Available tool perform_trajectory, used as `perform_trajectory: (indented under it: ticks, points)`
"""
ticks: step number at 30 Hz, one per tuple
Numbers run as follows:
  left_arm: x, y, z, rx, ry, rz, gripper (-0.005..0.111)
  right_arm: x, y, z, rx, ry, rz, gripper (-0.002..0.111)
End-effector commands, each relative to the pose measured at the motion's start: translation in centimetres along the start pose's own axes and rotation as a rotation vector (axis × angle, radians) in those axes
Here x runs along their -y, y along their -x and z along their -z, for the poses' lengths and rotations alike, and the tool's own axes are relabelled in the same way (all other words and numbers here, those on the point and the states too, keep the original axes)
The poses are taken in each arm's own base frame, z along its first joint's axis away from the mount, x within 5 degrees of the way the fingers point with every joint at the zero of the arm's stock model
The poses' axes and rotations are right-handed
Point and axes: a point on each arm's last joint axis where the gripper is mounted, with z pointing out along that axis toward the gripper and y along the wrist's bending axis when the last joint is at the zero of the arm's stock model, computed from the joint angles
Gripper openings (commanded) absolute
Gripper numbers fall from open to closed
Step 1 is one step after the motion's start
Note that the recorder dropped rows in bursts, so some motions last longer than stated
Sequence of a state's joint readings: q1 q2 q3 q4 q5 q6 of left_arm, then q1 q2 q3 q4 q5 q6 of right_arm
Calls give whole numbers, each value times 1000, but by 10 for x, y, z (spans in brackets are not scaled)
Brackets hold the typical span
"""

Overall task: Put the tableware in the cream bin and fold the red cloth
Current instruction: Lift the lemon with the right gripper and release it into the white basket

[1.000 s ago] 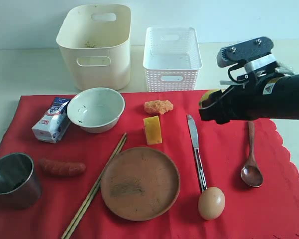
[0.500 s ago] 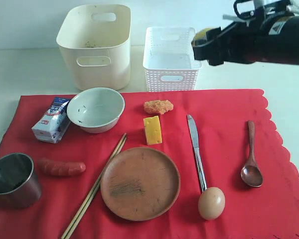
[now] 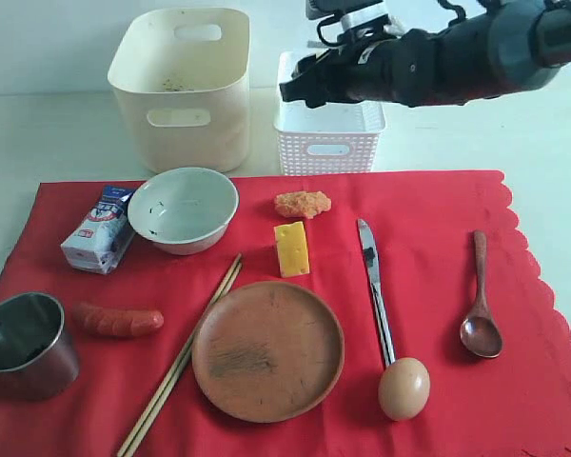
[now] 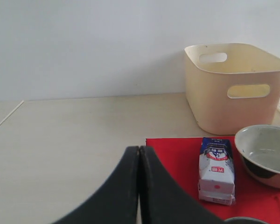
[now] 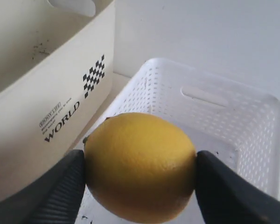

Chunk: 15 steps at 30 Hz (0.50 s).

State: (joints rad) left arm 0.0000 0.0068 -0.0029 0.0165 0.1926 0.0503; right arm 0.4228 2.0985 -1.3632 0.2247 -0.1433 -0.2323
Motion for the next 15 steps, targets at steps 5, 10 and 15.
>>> perform_trajectory:
  ticks: [5, 10, 15]
  points:
    - [0, -1, 0, 4, -1, 6, 1, 1, -11, -22, 4, -10, 75, 40]
    - [0, -1, 0, 4, -1, 6, 1, 3, -11, -22, 8, -16, 75, 61]
    - [0, -1, 0, 4, -1, 6, 1, 3, -11, -22, 8, -16, 75, 81]
